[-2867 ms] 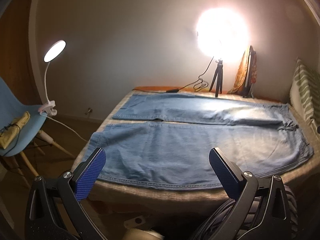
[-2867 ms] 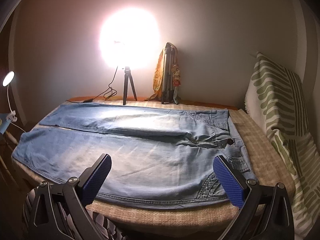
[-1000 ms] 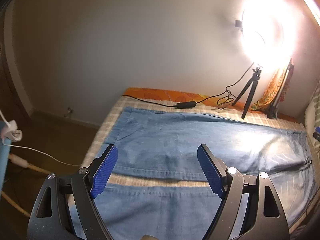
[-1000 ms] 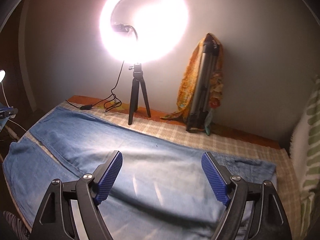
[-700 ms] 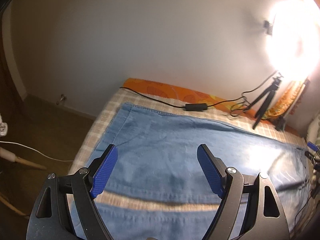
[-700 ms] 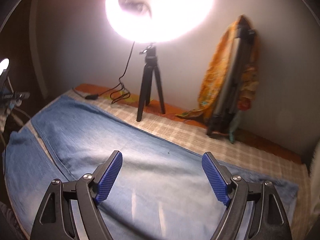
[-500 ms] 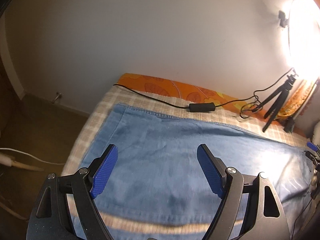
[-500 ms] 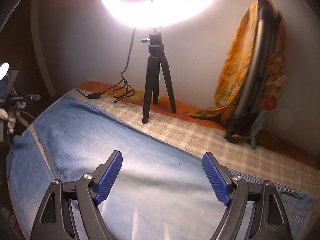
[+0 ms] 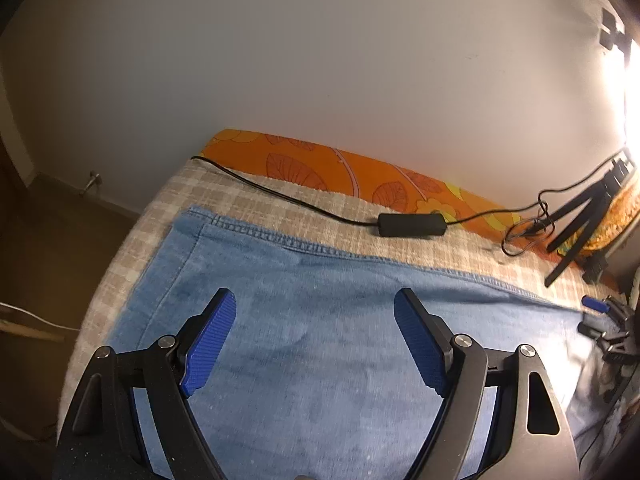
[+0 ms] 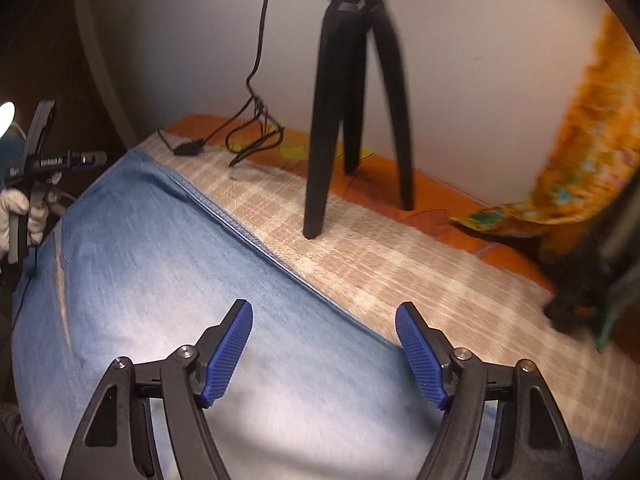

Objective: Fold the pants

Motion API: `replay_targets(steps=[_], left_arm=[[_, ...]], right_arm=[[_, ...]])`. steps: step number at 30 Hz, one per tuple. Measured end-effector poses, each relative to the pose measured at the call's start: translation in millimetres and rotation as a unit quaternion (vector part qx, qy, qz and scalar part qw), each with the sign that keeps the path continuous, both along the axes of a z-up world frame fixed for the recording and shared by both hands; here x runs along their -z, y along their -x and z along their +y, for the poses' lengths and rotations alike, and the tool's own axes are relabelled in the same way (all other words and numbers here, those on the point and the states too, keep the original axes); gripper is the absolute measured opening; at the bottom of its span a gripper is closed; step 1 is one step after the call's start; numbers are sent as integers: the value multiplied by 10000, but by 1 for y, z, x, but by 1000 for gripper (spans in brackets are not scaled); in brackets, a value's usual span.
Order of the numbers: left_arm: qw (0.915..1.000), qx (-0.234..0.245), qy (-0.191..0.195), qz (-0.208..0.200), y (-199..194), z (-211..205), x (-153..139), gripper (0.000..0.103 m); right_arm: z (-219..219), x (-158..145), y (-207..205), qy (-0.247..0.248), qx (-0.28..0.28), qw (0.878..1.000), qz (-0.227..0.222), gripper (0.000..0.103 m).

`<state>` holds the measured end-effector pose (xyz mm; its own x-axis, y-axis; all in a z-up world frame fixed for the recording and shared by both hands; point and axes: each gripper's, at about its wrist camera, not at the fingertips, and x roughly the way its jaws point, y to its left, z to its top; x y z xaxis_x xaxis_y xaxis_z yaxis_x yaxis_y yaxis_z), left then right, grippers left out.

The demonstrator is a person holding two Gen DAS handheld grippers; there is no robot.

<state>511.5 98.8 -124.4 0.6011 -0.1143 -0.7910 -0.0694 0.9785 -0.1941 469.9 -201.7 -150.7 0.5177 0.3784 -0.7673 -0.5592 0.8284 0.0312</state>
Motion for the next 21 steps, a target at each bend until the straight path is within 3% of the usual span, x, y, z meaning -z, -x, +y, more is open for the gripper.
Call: replay_targets(steps=[12,14,16,18,21], left_arm=[[9951,-479,836,225,-35,8,19,81],[9947,-507,860,258,-41,5,24,81],[9946,-535,843,300,-45,2,28,81],[9942,-579,840,340,-48,0,32,81],[9929,-676,897,385,-50,2,36,81]], right_arm=[[9,24,-21,141,-126,9998,77,74],[8,22,-18,135,-143,9998,46,60],[6,20,-16,-10,-195,9998,106,26],[3,18,-14,-202,-185,9993,264,15],[3,12,-6,-155,-164,9995,201,8]])
